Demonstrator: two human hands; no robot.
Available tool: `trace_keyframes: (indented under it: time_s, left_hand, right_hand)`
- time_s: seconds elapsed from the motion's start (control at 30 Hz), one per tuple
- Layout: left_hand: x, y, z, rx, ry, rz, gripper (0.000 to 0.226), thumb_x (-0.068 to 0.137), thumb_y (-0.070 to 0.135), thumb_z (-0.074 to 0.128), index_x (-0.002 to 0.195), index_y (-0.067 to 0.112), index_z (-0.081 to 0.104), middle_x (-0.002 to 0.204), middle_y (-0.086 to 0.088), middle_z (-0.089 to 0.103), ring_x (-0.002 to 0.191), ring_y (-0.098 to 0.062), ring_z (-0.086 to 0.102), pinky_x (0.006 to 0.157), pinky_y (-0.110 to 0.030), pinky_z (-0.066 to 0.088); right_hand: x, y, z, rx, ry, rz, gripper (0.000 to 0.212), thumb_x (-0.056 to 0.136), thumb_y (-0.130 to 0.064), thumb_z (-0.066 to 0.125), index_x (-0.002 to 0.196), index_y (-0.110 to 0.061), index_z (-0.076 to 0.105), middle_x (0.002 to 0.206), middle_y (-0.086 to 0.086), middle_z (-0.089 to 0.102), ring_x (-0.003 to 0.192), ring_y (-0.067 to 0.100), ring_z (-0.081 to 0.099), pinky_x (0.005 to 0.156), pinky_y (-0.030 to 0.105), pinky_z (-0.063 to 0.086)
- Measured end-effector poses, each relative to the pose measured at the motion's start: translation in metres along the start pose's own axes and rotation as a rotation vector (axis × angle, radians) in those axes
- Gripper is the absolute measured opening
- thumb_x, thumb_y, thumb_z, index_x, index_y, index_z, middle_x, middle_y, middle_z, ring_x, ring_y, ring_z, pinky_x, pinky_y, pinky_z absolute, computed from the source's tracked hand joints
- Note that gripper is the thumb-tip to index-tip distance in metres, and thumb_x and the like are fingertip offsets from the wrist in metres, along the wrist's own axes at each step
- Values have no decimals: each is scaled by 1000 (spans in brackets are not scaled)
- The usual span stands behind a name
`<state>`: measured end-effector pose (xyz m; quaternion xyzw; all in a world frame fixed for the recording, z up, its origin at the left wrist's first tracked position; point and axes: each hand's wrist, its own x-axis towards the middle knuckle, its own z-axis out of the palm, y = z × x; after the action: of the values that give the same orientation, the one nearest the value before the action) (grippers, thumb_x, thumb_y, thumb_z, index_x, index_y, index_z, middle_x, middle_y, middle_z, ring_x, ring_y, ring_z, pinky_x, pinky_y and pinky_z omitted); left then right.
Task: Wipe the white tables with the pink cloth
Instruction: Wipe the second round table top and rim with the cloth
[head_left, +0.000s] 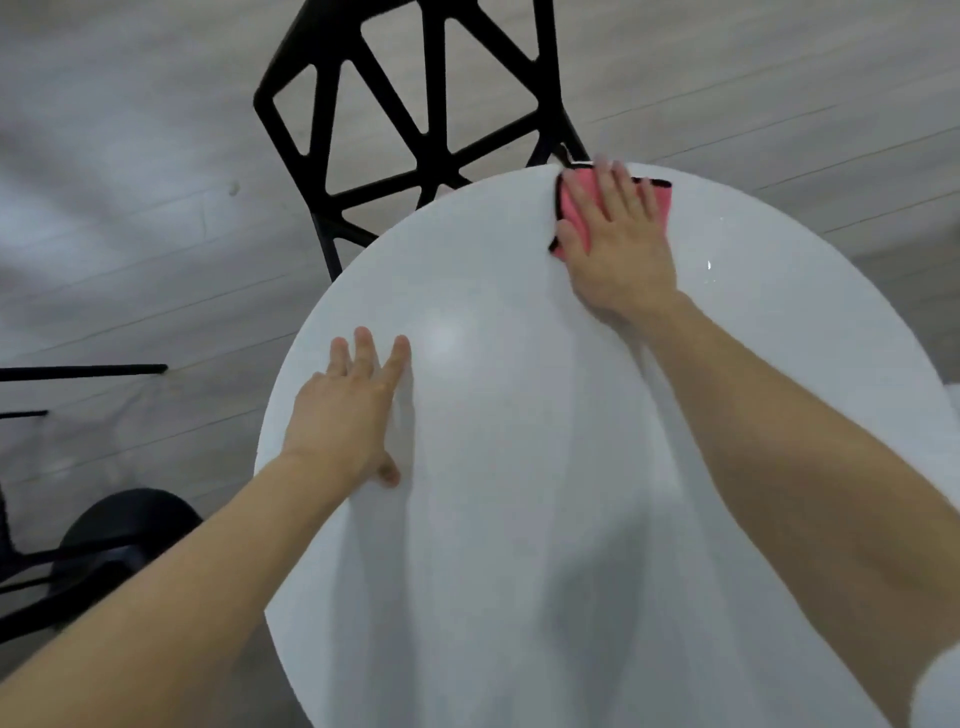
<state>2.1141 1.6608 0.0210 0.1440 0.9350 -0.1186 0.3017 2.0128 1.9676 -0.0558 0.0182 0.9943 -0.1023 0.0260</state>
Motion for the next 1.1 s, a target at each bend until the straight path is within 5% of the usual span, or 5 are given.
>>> trace_keyframes:
  time_s: [0.17, 0.43, 0.63, 0.97, 1.1]
  left_hand:
    - [3, -3, 3, 14, 33, 28, 164, 57, 60, 102, 169, 29, -15, 178, -17, -6, 166, -39, 7, 100, -44, 52]
    - [0, -15, 8, -43, 75, -8, 161, 50, 70, 99, 168, 22, 1, 181, 0, -4, 168, -23, 9, 95, -45, 51]
    - [-9, -29, 13, -146, 179, 25, 151, 49, 81, 93, 167, 30, 15, 180, 14, 6, 163, -10, 18, 91, -43, 46]
    - [-68, -55, 73, -283, 22, 4, 183, 43, 82, 94, 171, 11, -15, 179, -4, -25, 166, -22, -21, 137, -40, 6]
    - [-64, -57, 85, -322, 55, 10, 186, 41, 77, 97, 170, 15, -20, 177, 0, -30, 164, -19, -26, 137, -38, 0]
  right_hand:
    - [-9, 16, -6, -30, 28, 408, 74, 107, -57, 13, 174, -25, 11, 180, 17, 3, 168, 33, -1, 134, 57, -1]
    - [-2, -123, 23, -64, -91, -401, 65, 111, -55, 14, 173, -33, 12, 182, 4, 2, 168, 22, -2, 135, 49, -2]
    - [1, -75, 13, -32, 21, 70, 69, 110, -55, 16, 174, -30, 10, 182, 10, 1, 168, 28, -1, 135, 52, -2]
    - [-170, -135, 33, -71, -194, -774, 64, 115, -57, 29, 173, -32, 20, 182, 5, 4, 168, 23, -2, 136, 49, 1]
    - [-56, -88, 14, -60, -57, -198, 68, 111, -62, 15, 173, -36, 6, 182, 5, -4, 168, 21, -7, 135, 50, -3]
